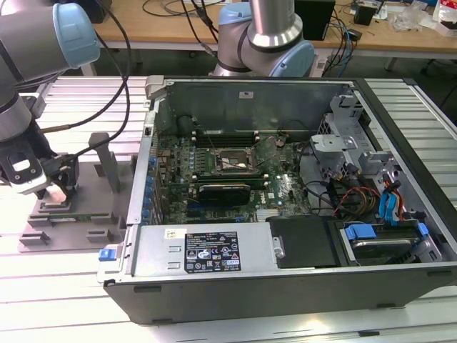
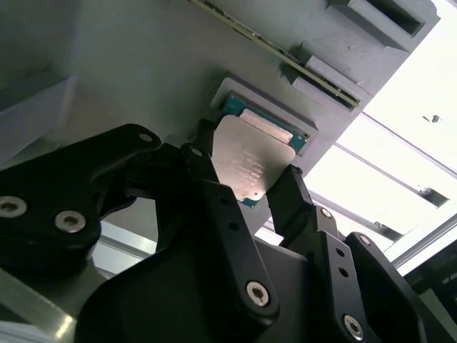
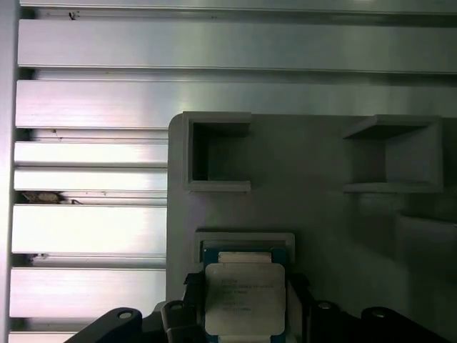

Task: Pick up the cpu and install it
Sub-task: 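Pick up the cpu and move it towards the insertion slot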

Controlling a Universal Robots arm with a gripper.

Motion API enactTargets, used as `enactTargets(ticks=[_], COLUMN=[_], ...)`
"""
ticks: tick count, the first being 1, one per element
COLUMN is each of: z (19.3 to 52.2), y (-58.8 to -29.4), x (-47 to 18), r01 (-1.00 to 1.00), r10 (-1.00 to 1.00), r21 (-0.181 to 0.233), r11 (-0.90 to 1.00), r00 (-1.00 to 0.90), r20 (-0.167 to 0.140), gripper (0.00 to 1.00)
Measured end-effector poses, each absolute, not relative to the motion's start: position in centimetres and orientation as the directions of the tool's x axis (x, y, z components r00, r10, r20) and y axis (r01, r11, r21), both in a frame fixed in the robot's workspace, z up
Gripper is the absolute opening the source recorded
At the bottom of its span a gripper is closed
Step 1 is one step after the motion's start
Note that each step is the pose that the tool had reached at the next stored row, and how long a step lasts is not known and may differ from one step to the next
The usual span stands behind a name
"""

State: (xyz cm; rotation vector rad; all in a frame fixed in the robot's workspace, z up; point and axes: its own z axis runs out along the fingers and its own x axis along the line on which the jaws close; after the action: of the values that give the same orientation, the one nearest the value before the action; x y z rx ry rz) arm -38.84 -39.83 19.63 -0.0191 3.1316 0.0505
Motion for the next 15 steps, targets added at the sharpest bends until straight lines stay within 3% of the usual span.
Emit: enactTargets(ticks=[6, 7, 15], z=[19.61, 19.60, 19.13], y=[-39.83, -39.83, -39.83], x=[-38.84, -38.84, -38.84], r01=[-0.012, -0.012, -0.026], r10=[-0.012, -0.012, -0.026], r21=[0.032, 0.032, 0.032], r11=[0.999, 0.999, 0.999], r00=[-1.000, -1.000, -1.000], r20=[-0.010, -0.010, -0.013], gripper=[0.55, 0.62, 0.62])
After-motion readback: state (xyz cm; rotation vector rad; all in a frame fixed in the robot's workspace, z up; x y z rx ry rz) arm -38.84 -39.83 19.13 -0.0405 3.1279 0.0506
